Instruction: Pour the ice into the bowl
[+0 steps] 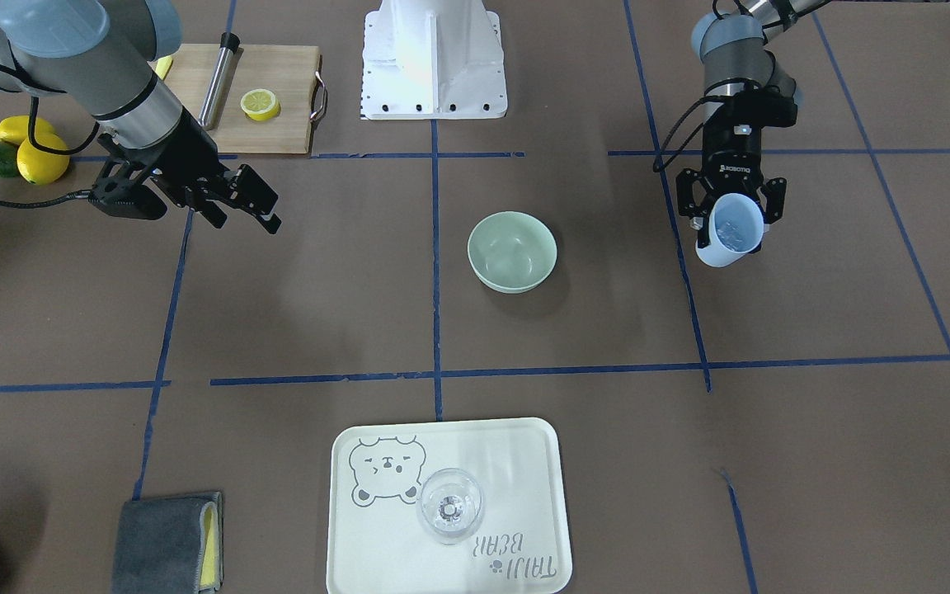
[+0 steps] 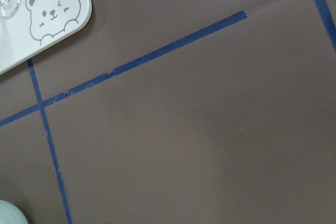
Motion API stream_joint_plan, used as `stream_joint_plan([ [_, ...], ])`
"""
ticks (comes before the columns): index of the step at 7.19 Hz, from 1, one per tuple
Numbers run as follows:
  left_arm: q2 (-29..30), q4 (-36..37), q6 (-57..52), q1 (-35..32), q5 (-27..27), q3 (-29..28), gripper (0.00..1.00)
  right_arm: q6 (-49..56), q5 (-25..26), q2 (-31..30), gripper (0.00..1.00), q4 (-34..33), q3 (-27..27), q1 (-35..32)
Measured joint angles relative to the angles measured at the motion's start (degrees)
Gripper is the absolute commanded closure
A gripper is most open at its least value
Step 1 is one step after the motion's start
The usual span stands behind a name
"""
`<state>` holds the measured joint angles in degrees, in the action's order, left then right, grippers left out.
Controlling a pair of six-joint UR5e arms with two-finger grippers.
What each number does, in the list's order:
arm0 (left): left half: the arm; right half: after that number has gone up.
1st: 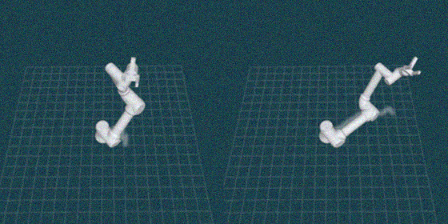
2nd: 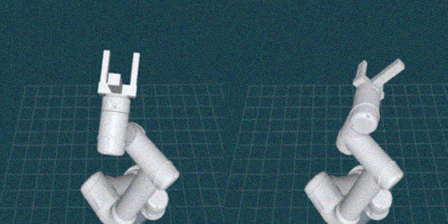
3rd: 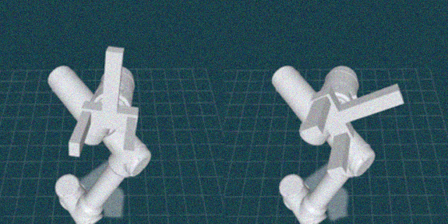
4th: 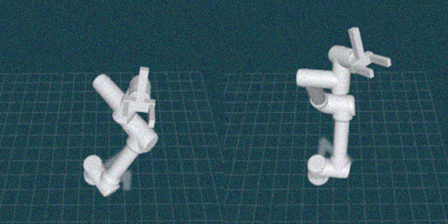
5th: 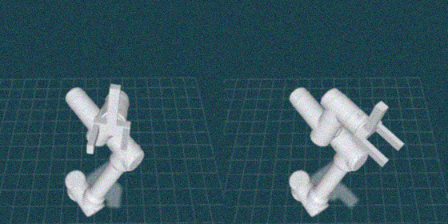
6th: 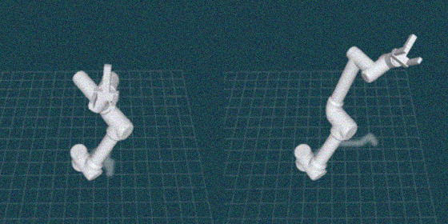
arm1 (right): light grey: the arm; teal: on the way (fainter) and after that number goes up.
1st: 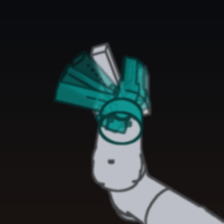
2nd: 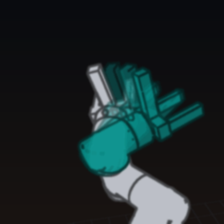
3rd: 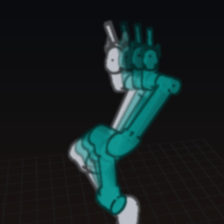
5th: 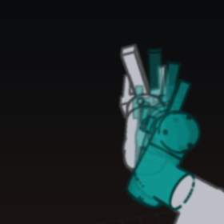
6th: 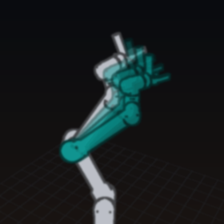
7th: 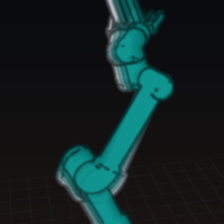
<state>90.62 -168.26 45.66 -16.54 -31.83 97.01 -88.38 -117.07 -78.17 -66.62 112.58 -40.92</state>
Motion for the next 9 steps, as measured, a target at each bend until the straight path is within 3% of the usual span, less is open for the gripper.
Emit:
stream_joint_plan([
  [2,5.8,1.9,-8.9,0.3,-1.4,0.3,1.00,0.3,0.0,-0.9,0.00,0.0,0.1,-0.5],
  [5,13.9,11.7,-26.0,0.6,-6.0,-0.7,1.00,0.4,0.0,-1.3,0.00,0.0,0.2,-1.0],
  [7,15.9,21.0,-37.7,0.7,-9.5,-0.5,1.00,0.4,0.0,-1.7,0.00,0.0,0.3,-1.3],
  [9,17.6,25.6,-50.2,0.7,-12.7,-0.6,1.00,0.4,0.0,-1.7,0.00,0.0,0.3,-1.5],
])
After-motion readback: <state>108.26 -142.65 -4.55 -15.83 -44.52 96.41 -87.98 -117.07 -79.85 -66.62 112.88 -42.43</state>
